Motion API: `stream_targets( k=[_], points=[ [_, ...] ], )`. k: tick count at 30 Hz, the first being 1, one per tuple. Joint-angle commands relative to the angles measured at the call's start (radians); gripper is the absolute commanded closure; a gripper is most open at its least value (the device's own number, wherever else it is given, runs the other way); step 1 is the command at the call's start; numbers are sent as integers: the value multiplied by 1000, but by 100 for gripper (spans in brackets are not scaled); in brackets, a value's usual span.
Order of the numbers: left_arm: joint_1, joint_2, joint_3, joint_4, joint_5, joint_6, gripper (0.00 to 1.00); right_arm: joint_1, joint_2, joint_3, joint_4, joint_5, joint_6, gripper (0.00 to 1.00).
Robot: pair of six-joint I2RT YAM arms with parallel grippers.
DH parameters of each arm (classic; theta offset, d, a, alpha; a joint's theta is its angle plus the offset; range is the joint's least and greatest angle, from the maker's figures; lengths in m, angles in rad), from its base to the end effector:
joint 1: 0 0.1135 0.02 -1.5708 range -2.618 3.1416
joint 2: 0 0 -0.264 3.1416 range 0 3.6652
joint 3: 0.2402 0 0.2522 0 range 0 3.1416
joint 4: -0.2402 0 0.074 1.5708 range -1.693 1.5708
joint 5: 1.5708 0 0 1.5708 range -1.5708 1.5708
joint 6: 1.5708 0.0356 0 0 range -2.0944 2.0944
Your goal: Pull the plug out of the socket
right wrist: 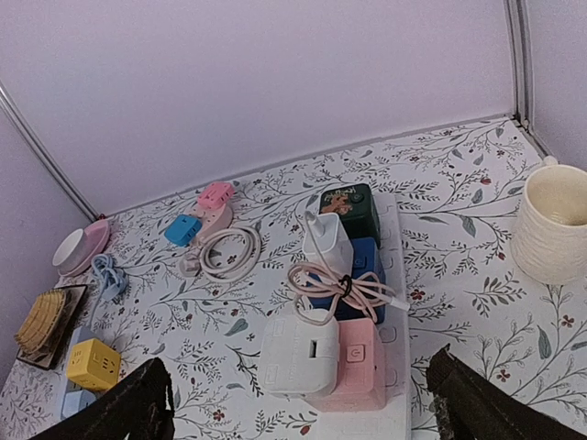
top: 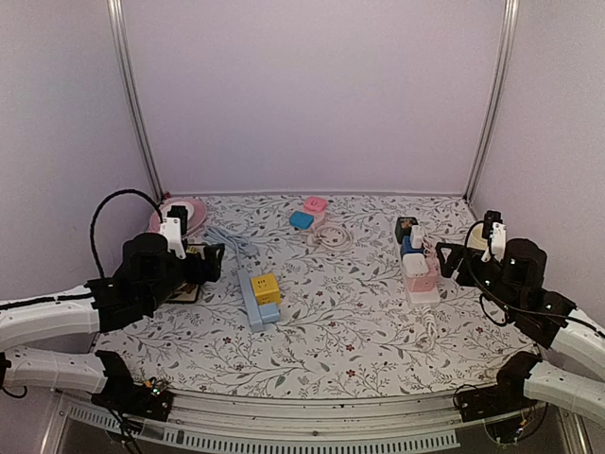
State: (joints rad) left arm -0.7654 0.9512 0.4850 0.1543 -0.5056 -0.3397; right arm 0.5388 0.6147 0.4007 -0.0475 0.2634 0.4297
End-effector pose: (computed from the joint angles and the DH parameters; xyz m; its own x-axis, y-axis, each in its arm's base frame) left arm 0.1652 -0.1348 0.2396 -0.2998 -0.1162 -0.9469 0.1844 0.9668 -0.1770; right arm 0.1431 0.0747 0.2443 -0.3182 0.2784 -0.9062 -0.1617 0.9260 0.3413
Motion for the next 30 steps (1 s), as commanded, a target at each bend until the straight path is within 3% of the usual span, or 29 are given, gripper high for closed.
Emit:
stream_targets(
  k=[1, 11, 30],
  points=[
    [16, -39, -37, 38, -15, 7, 3, 5, -20, 18, -37, 42, 7, 1],
    [-15, -30, -39, -77, 89, -232, 3, 5, -43, 41, -100, -41, 65, 1],
    [-213, 224, 105, -344, -117, -539, 3, 4, -5, 3, -66, -232, 156, 1]
  ],
)
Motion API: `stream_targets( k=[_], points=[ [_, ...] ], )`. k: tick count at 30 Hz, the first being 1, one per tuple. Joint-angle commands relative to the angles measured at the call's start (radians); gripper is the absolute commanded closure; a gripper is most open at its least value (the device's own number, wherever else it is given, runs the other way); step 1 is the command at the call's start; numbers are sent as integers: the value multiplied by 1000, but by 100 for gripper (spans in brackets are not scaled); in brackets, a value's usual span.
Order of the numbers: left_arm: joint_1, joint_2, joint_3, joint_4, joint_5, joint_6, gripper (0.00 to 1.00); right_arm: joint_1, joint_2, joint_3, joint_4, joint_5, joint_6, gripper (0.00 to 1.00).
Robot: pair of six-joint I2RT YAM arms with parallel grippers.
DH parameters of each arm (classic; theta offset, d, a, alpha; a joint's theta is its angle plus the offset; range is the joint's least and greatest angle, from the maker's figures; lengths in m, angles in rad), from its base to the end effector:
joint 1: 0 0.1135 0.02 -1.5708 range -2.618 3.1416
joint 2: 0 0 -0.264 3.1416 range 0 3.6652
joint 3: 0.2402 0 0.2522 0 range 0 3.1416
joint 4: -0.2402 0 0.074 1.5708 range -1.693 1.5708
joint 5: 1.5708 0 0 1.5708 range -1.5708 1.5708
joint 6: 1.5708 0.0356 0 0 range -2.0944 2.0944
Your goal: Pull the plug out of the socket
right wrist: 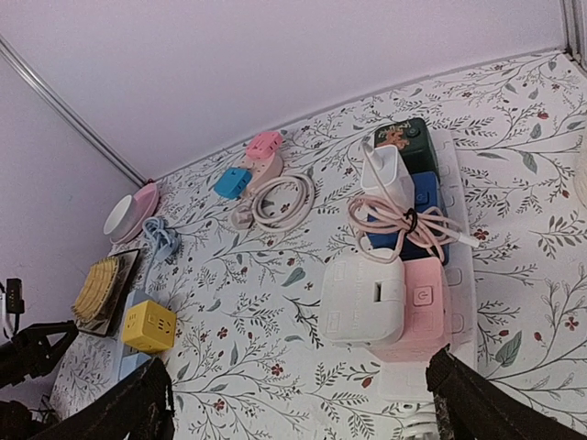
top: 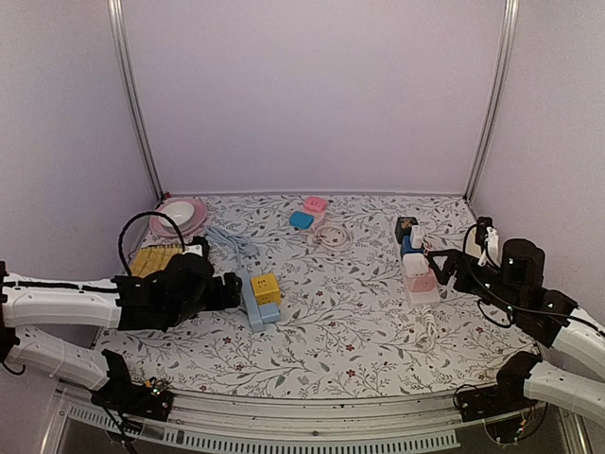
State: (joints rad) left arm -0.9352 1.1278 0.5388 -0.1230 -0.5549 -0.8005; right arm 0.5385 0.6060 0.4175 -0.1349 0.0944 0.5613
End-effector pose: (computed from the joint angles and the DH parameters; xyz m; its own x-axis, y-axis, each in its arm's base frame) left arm 0.1473 -0.1681 0.1977 -0.5910 -0.2264 -0.7742 0.0330 0.9522 -0.3036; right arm 0.1379 0.0785 0.2421 -0.4619 0.3414 -0.8186 -0.2220 0.8491 0.4793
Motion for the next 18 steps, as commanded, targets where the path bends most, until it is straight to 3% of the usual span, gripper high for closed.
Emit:
stream_targets(
  k=[1, 18],
  points=[
    [-51, 64, 61, -74, -75, -88, 3, 5, 6, -17, 26, -76, 27, 1],
    [-101, 355, 245, -167, -73, -183, 9, 34, 49, -44, 96, -186, 95, 1]
  ],
)
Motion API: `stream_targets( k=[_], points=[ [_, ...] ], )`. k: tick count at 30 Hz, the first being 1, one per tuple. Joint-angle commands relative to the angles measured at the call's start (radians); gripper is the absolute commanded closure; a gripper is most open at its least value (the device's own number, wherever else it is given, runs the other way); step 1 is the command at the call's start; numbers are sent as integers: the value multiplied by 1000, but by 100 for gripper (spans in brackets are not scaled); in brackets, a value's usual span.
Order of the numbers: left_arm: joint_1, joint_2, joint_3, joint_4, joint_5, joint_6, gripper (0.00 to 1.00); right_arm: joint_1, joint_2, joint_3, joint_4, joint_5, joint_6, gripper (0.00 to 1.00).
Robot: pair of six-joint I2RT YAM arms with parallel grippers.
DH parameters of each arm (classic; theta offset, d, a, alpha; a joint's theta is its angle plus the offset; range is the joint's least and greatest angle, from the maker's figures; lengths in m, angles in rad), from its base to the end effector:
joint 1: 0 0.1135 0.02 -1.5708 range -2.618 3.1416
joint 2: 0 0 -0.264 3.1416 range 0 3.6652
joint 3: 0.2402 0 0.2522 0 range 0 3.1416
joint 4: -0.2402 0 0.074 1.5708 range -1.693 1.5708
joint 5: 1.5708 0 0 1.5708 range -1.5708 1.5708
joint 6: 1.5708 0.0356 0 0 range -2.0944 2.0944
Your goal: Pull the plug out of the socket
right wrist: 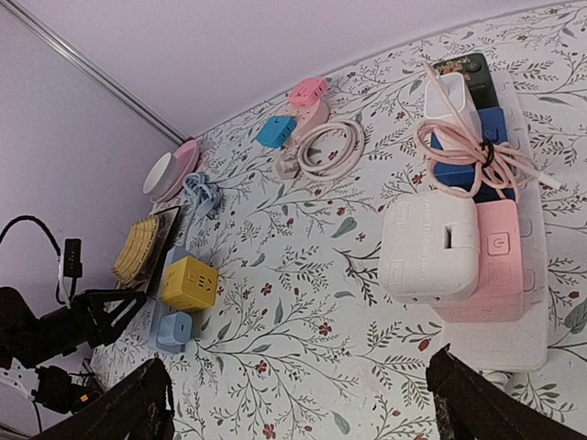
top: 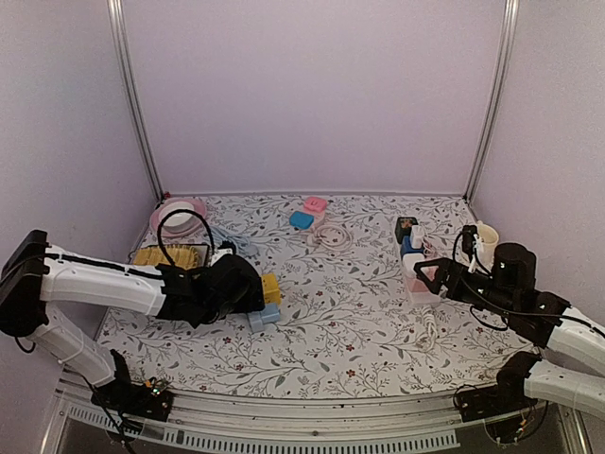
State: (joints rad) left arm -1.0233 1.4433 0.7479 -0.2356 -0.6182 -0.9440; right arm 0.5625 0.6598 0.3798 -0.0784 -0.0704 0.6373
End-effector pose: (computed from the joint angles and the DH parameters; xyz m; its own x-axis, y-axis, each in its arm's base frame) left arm 0.1605 -0.2236 0.1818 -0.6626 -0.1811 -0.7268 -0.0357 0.9769 -0.2108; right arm 0.1391 0.0906 0.2269 -0.5882 0.3309 -0.7380 -0.2958 0.7613 0.5771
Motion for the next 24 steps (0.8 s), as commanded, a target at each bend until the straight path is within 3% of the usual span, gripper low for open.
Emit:
stream_targets(
  k=[1, 17, 24],
  points=[
    [-9, 49, 41, -55, -3, -43, 9, 12, -3, -7, 39, -22, 20, 1],
    [42, 120, 35, 5, 119, -23, 39, 11, 38, -20, 78, -32, 42, 1],
    [85, 112, -27, 118, 248, 4, 44, 10, 80, -21, 107, -67, 49, 1]
  ],
)
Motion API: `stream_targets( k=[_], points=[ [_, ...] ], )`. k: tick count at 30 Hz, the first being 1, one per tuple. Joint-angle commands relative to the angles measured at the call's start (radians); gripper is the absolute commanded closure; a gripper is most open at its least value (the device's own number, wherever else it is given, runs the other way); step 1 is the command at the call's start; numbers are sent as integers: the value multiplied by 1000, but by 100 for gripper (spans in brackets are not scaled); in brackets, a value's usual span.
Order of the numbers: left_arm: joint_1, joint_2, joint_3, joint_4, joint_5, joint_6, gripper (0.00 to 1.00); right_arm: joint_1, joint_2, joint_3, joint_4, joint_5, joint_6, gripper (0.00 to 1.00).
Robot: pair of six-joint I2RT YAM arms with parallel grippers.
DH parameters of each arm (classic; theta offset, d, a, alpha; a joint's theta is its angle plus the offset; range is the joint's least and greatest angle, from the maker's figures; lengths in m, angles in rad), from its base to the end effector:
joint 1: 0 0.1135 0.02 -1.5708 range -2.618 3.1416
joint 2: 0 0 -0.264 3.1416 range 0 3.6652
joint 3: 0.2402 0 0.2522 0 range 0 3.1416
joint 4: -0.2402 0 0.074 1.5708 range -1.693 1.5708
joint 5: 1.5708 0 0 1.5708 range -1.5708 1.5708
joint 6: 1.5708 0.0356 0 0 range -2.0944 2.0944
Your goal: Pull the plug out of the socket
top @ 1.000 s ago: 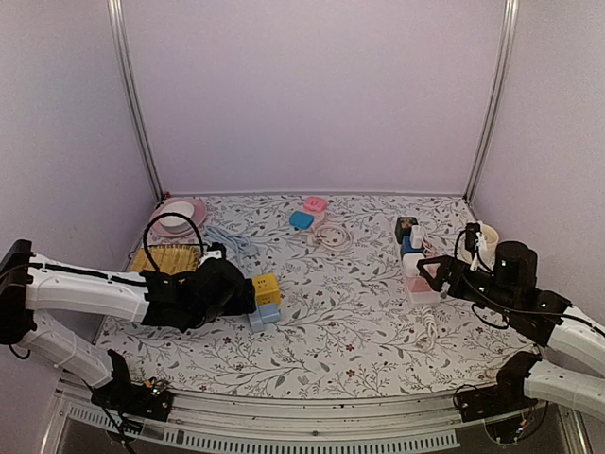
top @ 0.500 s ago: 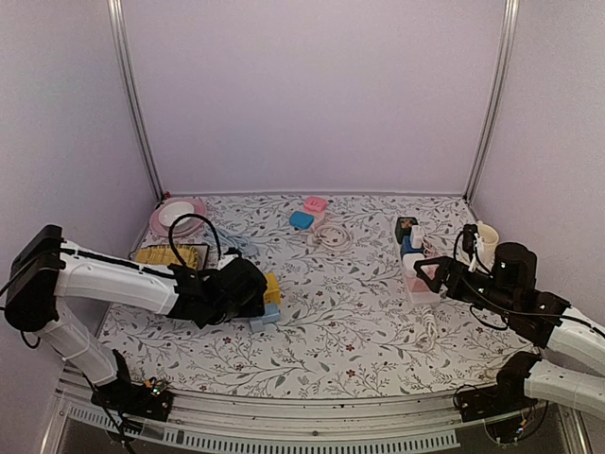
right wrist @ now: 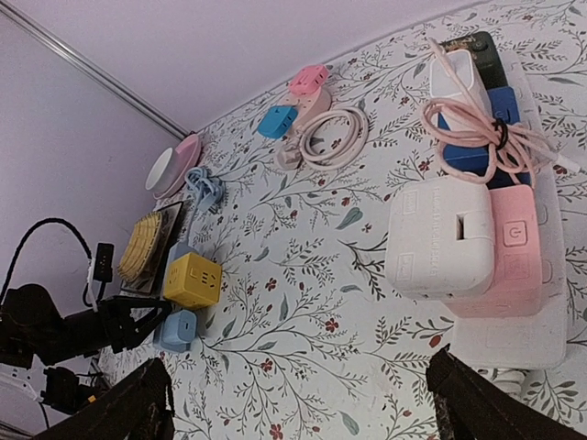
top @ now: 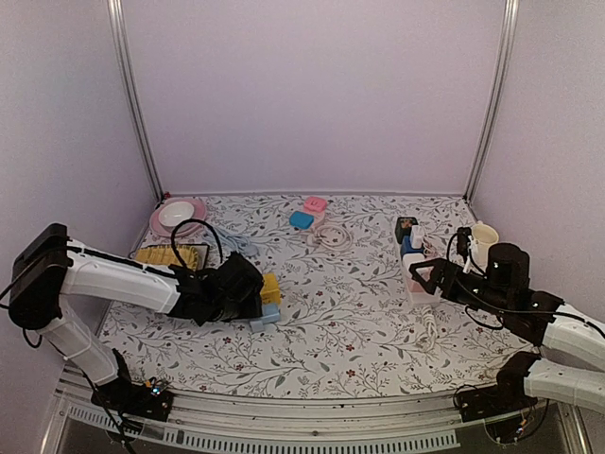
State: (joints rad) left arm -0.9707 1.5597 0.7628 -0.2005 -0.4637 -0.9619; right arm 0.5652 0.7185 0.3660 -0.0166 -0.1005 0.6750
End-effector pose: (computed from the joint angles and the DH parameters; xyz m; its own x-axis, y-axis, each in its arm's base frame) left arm 0.1761 -0.2292 0.1553 -0.7644 -0.1820 -0.6185 -0.0453 0.9721 -0.2301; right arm 0.1450 0.0962 0.2195 -0.6202 0.3429 -0.7055 -0.2873 0.7376 0.6111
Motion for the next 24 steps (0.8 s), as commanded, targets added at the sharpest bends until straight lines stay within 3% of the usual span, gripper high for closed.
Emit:
stream_targets(
  k=[1, 8, 13, 24],
  points=[
    [38, -6, -49, 99, 111, 23, 44, 8, 30, -7, 49, -45, 15, 1],
    [45, 10, -52, 124, 158, 42, 45, 44, 118, -1, 111, -85, 42, 1],
    [35, 25, -66, 169, 220, 69, 55, 141, 211, 35, 150, -47, 52, 1],
    [-95, 56, -98, 366, 327, 71, 63, 306, 457, 129, 237, 4, 64, 1]
  ],
)
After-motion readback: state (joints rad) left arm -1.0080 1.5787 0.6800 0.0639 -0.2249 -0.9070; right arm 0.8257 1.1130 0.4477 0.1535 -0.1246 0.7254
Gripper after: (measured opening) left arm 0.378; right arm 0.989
